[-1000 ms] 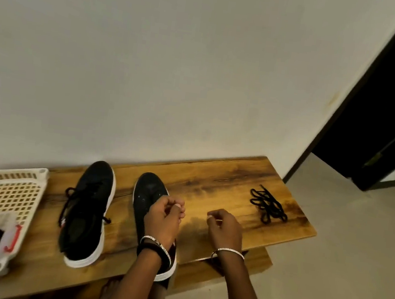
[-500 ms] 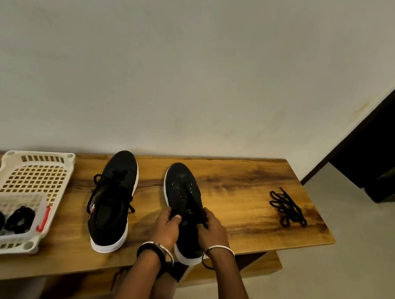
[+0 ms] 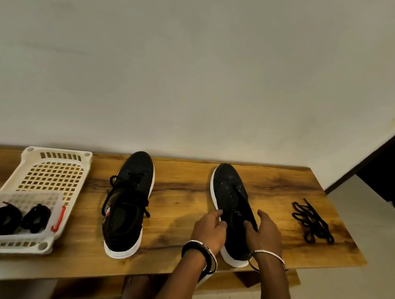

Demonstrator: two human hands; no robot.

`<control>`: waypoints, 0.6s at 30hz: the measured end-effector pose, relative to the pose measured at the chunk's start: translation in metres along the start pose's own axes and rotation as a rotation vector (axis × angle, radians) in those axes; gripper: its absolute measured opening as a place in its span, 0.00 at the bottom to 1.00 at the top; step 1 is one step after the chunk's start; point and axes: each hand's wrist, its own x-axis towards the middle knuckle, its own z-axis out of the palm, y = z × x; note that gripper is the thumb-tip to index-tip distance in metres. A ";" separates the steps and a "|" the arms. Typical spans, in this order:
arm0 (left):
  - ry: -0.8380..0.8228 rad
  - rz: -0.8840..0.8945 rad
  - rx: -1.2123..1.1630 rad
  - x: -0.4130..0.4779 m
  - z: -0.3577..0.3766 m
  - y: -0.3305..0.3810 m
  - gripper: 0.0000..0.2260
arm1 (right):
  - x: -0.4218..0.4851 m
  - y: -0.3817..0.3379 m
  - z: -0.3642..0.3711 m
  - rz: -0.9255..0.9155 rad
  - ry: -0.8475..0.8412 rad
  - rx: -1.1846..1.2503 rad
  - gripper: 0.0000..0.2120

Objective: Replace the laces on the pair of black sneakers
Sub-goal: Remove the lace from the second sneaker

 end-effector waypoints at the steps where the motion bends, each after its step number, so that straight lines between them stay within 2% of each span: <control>1: 0.073 0.063 0.043 -0.004 -0.007 0.003 0.16 | -0.005 -0.008 -0.002 -0.049 0.088 -0.036 0.25; 4: 0.352 0.241 0.119 -0.018 -0.039 0.008 0.10 | -0.037 -0.043 0.005 -0.251 0.308 0.084 0.18; 6: 0.533 0.317 0.128 -0.026 -0.063 0.008 0.09 | -0.060 -0.067 0.024 -0.344 0.300 0.198 0.16; 9: 0.758 0.388 0.129 -0.036 -0.101 0.002 0.09 | -0.087 -0.094 0.065 -0.398 0.069 0.281 0.14; 12: 0.952 0.396 0.203 -0.038 -0.136 -0.009 0.09 | -0.097 -0.109 0.098 -0.342 -0.182 0.312 0.14; 15: 0.958 0.241 0.190 -0.034 -0.164 -0.023 0.11 | -0.095 -0.123 0.113 -0.266 -0.301 0.327 0.17; 18: 0.758 -0.021 0.146 -0.026 -0.179 -0.035 0.18 | -0.096 -0.133 0.118 -0.177 -0.413 0.433 0.18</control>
